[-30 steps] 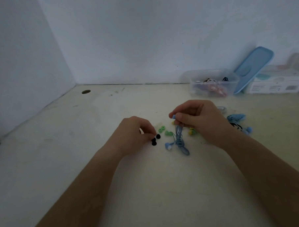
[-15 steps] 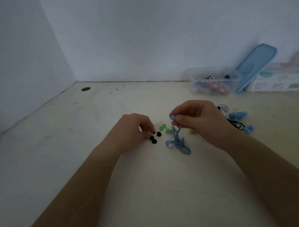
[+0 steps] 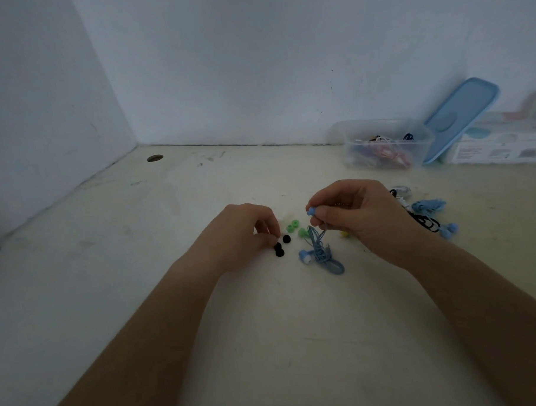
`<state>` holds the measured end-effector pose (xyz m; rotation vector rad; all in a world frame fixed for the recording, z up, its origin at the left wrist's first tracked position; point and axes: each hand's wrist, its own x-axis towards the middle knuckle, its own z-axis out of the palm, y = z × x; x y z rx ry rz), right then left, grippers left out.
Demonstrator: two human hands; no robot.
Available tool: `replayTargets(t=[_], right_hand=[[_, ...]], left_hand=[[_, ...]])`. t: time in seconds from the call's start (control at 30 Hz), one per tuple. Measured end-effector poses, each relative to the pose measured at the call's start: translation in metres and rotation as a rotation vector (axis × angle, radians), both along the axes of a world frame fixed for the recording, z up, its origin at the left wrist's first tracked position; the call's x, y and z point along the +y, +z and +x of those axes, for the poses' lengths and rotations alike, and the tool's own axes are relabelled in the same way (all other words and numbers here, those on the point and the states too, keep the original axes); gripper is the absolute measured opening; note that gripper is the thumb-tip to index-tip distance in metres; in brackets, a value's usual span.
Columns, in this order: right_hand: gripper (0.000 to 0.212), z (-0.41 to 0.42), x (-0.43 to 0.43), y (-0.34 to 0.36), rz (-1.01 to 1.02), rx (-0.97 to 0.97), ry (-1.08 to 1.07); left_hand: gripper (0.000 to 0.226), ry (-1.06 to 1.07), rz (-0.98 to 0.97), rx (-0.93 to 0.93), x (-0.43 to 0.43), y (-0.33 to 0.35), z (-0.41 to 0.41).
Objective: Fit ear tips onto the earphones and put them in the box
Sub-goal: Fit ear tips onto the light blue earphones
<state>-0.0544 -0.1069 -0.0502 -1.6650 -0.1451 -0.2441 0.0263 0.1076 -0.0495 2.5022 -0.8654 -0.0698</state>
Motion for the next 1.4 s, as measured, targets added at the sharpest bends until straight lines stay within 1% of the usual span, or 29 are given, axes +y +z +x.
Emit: replayTargets(t=[0.07, 0.67, 0.97, 1.03, 1.1, 1.23, 1.3, 1.4], right_hand=[[0.010, 0.000, 0.000, 0.000, 0.006, 0.004, 0.001], [0.010, -0.002, 0.001, 0.003, -0.007, 0.021, 0.004], [0.013, -0.005, 0.001, 0.005, -0.003, 0.045, 0.000], [0.013, -0.005, 0.001, 0.005, 0.005, 0.049, 0.001], [0.014, -0.004, 0.001, 0.005, 0.009, 0.051, 0.001], [0.014, -0.005, 0.001, 0.005, -0.003, 0.040, -0.001], [0.014, -0.005, 0.002, 0.007, -0.015, 0.025, -0.002], [0.015, -0.006, 0.002, 0.008, -0.024, 0.001, 0.000]], left_hand=[[0.008, 0.007, -0.007, -0.008, -0.002, -0.002, 0.000], [0.023, 0.026, 0.009, -0.040, 0.000, 0.000, -0.004], [0.023, 0.051, -0.042, -0.095, 0.004, 0.006, -0.001], [0.023, 0.071, -0.113, -0.070, 0.002, 0.008, -0.003], [0.022, 0.091, -0.247, -0.020, -0.002, 0.011, -0.006], [0.016, 0.069, -0.542, 0.189, -0.013, 0.011, -0.019], [0.013, 0.051, -0.633, 0.256, -0.018, 0.010, -0.024], [0.015, 0.043, -0.759, 0.326, -0.022, 0.007, -0.027]])
